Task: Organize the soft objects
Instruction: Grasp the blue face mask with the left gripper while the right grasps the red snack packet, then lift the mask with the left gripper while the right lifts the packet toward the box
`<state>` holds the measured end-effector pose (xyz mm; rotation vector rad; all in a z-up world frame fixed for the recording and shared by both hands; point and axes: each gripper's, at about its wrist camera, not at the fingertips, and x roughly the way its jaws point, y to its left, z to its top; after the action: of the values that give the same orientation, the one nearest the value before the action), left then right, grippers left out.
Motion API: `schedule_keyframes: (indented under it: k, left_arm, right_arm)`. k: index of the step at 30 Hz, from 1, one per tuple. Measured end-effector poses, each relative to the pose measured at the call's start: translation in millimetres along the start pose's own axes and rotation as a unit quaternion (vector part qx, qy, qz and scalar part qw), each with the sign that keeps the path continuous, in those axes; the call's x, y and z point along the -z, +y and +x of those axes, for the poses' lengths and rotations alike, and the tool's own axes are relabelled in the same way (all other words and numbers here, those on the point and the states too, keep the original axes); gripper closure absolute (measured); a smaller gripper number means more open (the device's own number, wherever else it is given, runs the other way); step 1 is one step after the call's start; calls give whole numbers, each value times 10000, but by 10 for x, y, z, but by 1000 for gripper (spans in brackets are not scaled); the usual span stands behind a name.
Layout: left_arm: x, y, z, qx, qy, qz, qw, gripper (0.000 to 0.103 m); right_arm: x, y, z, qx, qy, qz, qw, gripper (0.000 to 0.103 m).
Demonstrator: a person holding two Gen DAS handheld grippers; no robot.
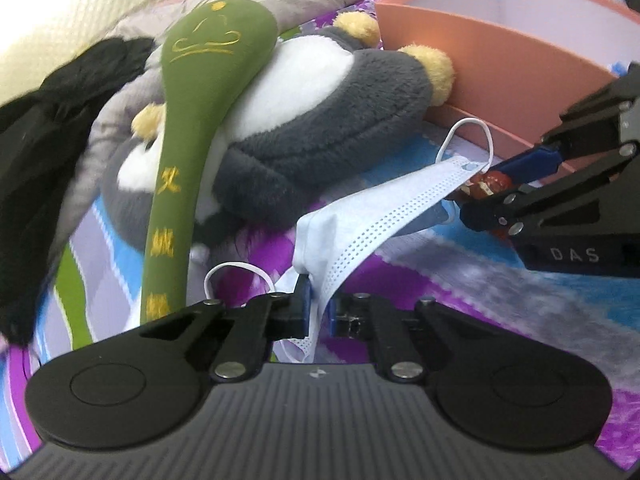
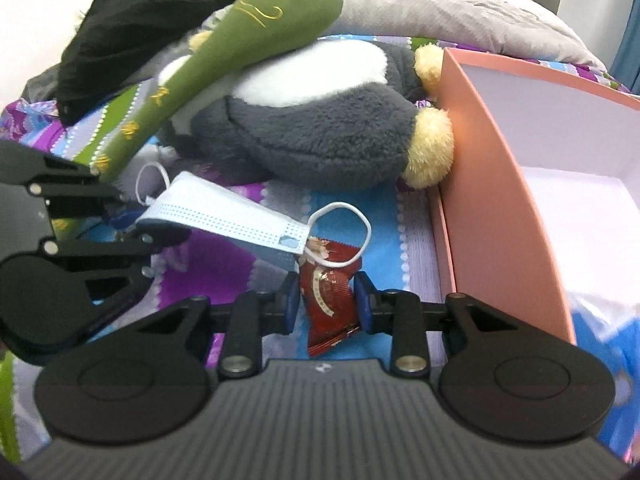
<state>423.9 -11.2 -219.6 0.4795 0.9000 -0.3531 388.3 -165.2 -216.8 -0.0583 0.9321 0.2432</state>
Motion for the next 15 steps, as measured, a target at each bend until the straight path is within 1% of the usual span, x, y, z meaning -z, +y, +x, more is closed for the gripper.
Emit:
schedule_keyframes:
  k: [5, 6, 9, 15]
  left_arm:
    - [182, -95, -333, 123, 77, -699, 9975, 93]
    - [239, -171, -434, 152, 83, -822, 9965, 93]
    - [362, -288, -628, 148, 92, -1105, 9937, 93]
    - [625, -454, -935, 214, 160, -1692, 9852, 93]
  right_arm:
    - [134, 42, -267, -118, -28, 108, 9999, 70]
    - [166, 53, -320, -128, -35, 97, 9999, 70]
    - [255, 75, -452, -151, -35, 80, 9998, 70]
    - [453, 99, -710, -232, -24, 125, 9997, 70]
